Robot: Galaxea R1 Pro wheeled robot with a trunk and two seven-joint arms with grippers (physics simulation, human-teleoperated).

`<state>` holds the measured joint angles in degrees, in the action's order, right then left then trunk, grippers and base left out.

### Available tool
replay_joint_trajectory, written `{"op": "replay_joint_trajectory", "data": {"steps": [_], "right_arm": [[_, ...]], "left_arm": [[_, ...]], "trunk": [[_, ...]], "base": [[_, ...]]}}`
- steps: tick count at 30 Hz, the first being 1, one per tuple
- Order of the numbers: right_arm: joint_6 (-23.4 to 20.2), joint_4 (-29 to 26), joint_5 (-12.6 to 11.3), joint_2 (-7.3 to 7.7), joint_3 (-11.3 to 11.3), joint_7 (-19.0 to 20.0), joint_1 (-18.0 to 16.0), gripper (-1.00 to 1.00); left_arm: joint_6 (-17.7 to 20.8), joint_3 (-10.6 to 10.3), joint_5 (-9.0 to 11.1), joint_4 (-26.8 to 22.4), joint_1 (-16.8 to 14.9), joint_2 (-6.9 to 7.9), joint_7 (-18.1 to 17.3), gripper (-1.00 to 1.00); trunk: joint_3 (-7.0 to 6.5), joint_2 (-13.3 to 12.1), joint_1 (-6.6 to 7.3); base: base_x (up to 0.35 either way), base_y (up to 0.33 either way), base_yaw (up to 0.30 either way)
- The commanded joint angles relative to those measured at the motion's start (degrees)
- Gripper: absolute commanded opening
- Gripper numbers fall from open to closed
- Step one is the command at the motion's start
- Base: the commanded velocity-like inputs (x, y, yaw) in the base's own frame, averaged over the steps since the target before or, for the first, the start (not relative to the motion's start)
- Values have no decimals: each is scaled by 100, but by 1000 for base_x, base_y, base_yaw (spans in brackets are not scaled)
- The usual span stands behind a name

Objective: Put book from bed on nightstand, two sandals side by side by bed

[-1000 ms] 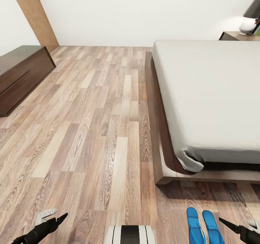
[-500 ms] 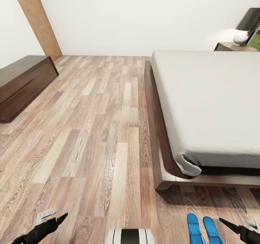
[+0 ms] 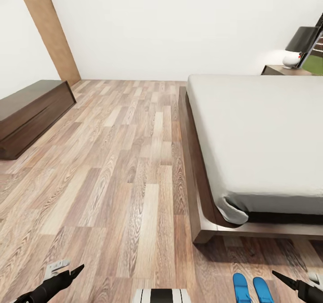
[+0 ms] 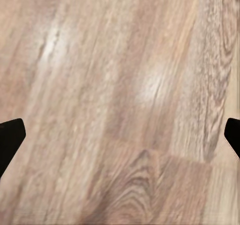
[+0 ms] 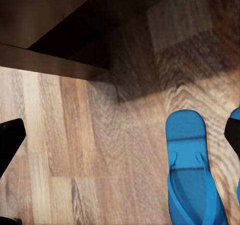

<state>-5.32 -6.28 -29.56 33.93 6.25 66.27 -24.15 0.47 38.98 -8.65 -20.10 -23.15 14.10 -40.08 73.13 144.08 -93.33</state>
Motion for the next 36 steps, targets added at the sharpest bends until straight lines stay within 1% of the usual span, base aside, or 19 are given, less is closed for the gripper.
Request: {"op": "replay_joint_trajectory", "data": {"steps": [1,10,19,36], "right_arm": [[-56,2,20,-1,43,21,-2,100],[-54,4,20,-1,43,17,-2,100],[-48,4,20,-1,43,17,-2,100],[-48,4,20,-1,43,17,-2,100]], "left_arm": [[5,49,-58,-3,-5,-3,-35,100],[5,49,-58,-3,-5,-3,-35,100],[5,49,-58,-3,-5,-44,-35,100],[5,49,-73,-6,-5,-47,-21,100]], "trunk": [[-19,0,3],[-218,-12,27],[-418,-24,50],[-794,-47,94]], "base": [[0,0,0],[0,0,0],[0,0,0],[0,0,0]]}}
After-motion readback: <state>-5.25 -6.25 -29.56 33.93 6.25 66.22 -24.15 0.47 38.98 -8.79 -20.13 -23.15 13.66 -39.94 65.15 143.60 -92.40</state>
